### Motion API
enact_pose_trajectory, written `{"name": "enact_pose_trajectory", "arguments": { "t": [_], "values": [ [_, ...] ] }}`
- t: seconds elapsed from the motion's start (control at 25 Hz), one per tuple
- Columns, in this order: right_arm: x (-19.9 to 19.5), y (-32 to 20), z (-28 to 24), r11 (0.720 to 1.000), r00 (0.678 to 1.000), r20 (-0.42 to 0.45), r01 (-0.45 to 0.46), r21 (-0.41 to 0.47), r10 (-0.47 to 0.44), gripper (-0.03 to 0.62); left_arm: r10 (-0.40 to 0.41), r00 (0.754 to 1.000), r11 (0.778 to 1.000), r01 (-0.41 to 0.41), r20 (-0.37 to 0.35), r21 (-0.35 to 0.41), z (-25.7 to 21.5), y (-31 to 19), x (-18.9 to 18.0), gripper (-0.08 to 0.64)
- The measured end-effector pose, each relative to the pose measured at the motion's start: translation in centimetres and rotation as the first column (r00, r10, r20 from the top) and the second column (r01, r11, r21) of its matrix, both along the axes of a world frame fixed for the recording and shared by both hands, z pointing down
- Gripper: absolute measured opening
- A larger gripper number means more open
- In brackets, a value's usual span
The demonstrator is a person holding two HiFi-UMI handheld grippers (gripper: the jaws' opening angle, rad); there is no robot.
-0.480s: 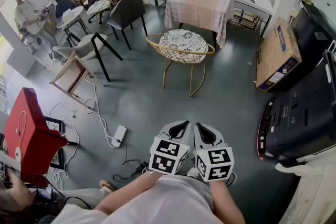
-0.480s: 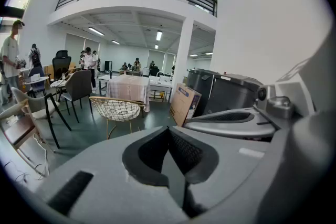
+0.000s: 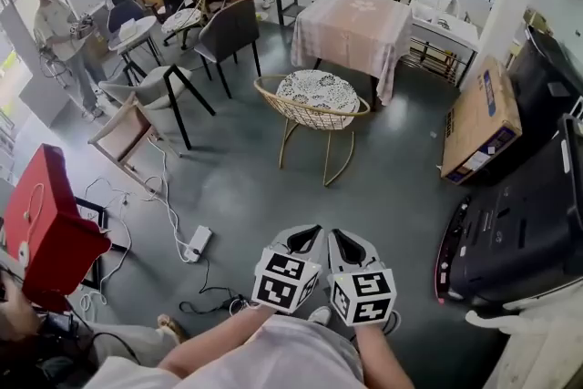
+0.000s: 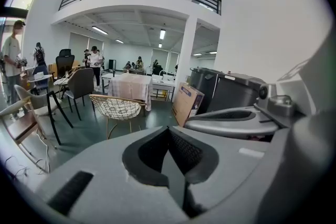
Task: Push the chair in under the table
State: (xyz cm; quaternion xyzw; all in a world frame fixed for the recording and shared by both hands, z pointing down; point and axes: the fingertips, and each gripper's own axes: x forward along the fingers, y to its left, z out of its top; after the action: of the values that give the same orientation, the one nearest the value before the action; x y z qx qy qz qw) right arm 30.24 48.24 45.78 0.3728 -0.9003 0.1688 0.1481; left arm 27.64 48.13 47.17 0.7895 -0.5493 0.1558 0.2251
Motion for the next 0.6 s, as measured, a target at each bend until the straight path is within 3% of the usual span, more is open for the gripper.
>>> {"name": "enact_pose_trajectory", "arguments": {
  "t": [0.28, 0.6],
  "values": [
    [0.4, -1.0, 0.2, 0.998, 0.998, 0.014, 0.056, -0.004, -0.056, 0.005, -0.054, 0.999, 0.999, 0.054, -0.001, 0.000, 0.0, -0.9, 0.3, 0.003],
    [-2.9, -3.5, 0.7, 0.996, 0.996, -0.002, 0.091, -0.006, -0.091, 0.005, -0.079, 0.997, 0.997, 0.079, -0.023, -0.006, 0.6, -3.2, -2.6, 0.003]
  ]
}}
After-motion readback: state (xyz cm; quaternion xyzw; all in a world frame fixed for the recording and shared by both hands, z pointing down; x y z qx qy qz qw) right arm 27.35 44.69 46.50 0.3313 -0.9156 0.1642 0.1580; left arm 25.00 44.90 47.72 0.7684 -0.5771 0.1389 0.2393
